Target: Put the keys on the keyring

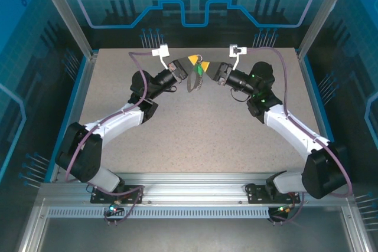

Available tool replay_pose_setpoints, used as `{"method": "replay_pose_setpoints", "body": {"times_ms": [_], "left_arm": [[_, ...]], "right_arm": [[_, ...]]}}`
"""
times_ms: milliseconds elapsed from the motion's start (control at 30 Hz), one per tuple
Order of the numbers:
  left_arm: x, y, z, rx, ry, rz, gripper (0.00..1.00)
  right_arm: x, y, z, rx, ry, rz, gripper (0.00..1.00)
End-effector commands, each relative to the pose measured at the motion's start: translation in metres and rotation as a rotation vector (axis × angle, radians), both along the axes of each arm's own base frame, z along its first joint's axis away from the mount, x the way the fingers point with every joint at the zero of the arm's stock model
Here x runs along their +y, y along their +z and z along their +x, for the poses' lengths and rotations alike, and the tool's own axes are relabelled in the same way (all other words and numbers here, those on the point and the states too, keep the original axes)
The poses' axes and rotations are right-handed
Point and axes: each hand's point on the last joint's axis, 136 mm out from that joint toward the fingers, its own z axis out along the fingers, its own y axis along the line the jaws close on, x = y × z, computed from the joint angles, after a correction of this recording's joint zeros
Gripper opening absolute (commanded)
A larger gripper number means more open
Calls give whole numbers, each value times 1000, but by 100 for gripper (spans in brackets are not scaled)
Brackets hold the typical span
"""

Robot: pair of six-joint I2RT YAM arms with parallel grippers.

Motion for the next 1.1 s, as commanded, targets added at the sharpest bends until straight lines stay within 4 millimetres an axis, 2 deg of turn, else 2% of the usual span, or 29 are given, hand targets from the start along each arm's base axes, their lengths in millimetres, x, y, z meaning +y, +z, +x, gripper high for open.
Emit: {"method": "replay_pose_setpoints", "body": {"times_ms": [0, 300, 600, 800, 1067], "left_arm": [[2, 27, -14, -86, -13, -33, 0], [2, 28, -14, -88, -13, -34, 0], [2, 27, -15, -89, -10, -33, 0], [2, 28, -15, -91, -10, -34, 0], [3, 28, -15, -91, -7, -35, 0]], "right_arm": [[7, 16, -2, -50, 26, 24, 33], [12, 6, 4, -25, 26, 24, 26], [13, 6, 3, -25, 37, 32, 0], [14, 4, 1, -21, 41, 33, 0], [25, -3, -1, -7, 60, 25, 0]]}}
